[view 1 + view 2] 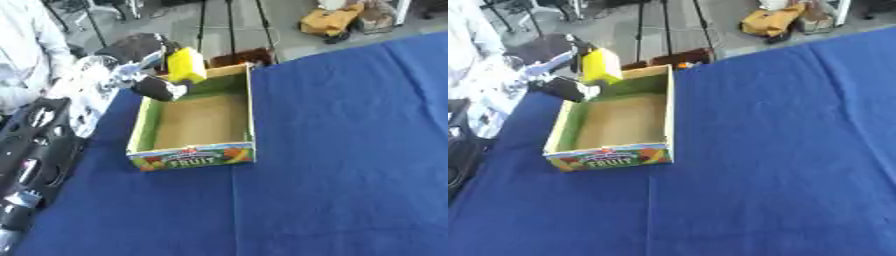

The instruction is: Pick up objects on the table and place them in the box.

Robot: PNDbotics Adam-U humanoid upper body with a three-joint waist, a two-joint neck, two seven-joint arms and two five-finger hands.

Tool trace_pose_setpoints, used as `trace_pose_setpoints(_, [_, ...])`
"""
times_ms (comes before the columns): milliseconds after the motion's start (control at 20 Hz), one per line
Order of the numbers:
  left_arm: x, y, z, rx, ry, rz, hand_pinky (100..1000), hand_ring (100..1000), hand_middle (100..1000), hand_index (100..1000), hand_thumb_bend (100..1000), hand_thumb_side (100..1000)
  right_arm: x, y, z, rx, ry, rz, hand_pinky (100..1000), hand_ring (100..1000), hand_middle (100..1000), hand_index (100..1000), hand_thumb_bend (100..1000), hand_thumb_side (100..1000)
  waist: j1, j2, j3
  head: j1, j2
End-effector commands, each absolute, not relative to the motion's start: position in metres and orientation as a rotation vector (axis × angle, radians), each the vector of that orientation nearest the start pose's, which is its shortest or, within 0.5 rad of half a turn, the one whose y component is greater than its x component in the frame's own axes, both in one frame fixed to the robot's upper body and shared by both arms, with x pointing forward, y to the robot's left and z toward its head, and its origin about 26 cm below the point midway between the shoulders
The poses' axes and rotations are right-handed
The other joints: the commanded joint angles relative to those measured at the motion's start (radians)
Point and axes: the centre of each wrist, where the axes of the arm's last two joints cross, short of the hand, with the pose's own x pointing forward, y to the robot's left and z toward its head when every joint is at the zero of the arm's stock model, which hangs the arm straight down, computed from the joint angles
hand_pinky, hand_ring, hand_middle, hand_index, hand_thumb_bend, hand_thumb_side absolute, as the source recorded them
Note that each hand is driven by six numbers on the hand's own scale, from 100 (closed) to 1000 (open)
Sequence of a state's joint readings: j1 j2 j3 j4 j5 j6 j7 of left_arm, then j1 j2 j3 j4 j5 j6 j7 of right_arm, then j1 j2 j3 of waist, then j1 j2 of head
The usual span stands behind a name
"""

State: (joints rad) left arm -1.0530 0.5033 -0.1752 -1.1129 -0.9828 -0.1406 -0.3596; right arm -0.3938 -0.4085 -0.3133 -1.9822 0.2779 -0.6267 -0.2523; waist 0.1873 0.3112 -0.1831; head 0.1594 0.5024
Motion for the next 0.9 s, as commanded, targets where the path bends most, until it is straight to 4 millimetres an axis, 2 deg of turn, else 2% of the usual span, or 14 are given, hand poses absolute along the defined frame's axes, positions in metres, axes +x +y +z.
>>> trace_pose_setpoints(50, [0.471,0.252,0.295,1.242,-1.541,-1.536,248,538,499,644,100,582,0.292,-0.337,0.270,0.816,2.980,-0.297,690,777,613,788,226,1000,0.007,0.001,-0.005,0.010,-0.020])
trace_pose_setpoints(300, [0.480,0.246,0.279,1.249,-1.469,-1.614,325,587,527,664,100,597,0.292,-0.337,0.271,0.807,2.979,-0.290,692,778,612,789,232,1000,0.010,0.011,-0.014,0.013,-0.024])
trace_pose_setpoints(550, [0.484,0.246,0.266,1.197,-1.398,-1.683,445,685,611,719,100,604,0.292,-0.336,0.272,0.807,2.979,-0.287,692,779,612,788,233,1000,0.011,0.015,-0.015,0.011,-0.018])
trace_pose_setpoints(600, [0.485,0.246,0.264,1.177,-1.390,-1.688,445,685,611,719,100,604,0.292,-0.336,0.273,0.807,2.979,-0.286,692,779,612,788,233,1000,0.010,0.015,-0.015,0.011,-0.018])
trace_pose_setpoints(900, [0.487,0.246,0.253,1.097,-1.371,-1.685,454,718,773,843,100,629,0.292,-0.336,0.273,0.807,2.978,-0.284,694,780,610,787,246,1000,0.007,0.022,-0.019,0.008,-0.021])
